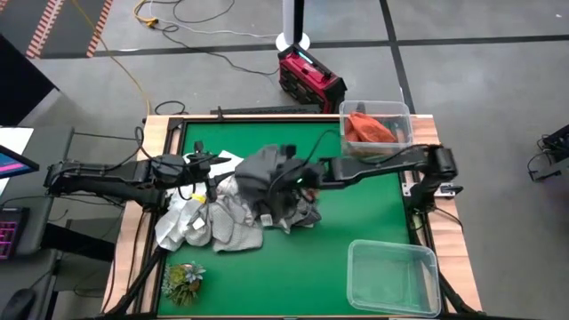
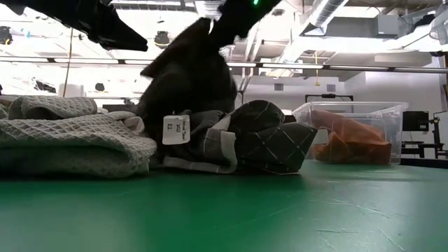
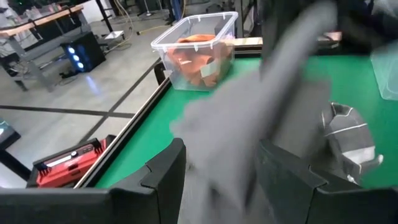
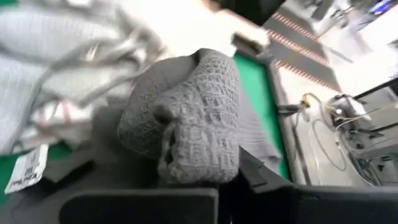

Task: Sort towels by color in basket
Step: Put the gray towel into the top transparent bin

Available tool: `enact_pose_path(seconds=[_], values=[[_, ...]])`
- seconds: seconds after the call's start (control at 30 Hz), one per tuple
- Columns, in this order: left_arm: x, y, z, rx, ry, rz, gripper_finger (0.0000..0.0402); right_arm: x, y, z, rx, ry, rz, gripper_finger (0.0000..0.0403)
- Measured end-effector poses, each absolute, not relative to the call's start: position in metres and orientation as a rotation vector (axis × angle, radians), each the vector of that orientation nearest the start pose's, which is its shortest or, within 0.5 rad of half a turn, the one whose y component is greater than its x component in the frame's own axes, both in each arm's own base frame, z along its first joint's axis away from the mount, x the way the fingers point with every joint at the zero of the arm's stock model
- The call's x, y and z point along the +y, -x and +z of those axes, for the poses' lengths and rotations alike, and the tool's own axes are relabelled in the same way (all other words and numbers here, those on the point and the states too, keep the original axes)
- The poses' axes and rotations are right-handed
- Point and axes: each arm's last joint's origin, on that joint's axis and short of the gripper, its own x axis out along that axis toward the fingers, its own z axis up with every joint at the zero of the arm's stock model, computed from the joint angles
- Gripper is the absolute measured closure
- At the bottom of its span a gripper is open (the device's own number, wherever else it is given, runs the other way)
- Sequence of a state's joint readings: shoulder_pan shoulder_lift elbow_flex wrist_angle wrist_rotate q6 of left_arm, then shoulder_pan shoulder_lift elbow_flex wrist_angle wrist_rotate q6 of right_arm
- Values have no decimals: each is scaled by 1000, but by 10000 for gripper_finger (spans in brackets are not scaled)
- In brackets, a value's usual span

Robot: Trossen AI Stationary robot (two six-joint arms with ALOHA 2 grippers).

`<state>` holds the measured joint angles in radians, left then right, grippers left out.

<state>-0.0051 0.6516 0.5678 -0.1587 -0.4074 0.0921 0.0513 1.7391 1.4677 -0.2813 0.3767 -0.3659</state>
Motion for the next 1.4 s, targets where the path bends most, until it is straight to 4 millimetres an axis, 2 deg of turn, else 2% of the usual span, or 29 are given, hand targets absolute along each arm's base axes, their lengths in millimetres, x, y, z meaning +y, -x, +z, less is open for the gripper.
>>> enact_pose_path(seconds=[0.23, 0.43, 0.6, 0.73, 0.87, 0.97, 1.07, 1.23, 1.4], values=[[11, -151, 280, 260, -149, 390, 221, 1, -339, 381, 476, 519, -553, 375], [11, -151, 280, 261, -156, 389, 221, -8, -277, 436, 404, 565, -845, 374], [11, -151, 280, 259, -154, 389, 221, -13, -227, 468, 340, 553, -984, 373], [11, -151, 280, 256, -137, 391, 221, -19, -195, 483, 317, 530, -1086, 375], [11, -151, 281, 251, -130, 391, 221, -29, -175, 482, 399, 564, -1120, 371], [11, -151, 283, 230, -123, 393, 221, -38, -170, 470, 475, 546, -1106, 372], [11, -152, 284, 209, -109, 394, 221, -49, -167, 454, 571, 473, -1086, 373], [11, -152, 285, 200, -104, 395, 221, -72, -163, 426, 759, 305, -1178, 373], [11, -152, 286, 190, -116, 394, 221, -97, -166, 407, 891, 188, -1280, 373]])
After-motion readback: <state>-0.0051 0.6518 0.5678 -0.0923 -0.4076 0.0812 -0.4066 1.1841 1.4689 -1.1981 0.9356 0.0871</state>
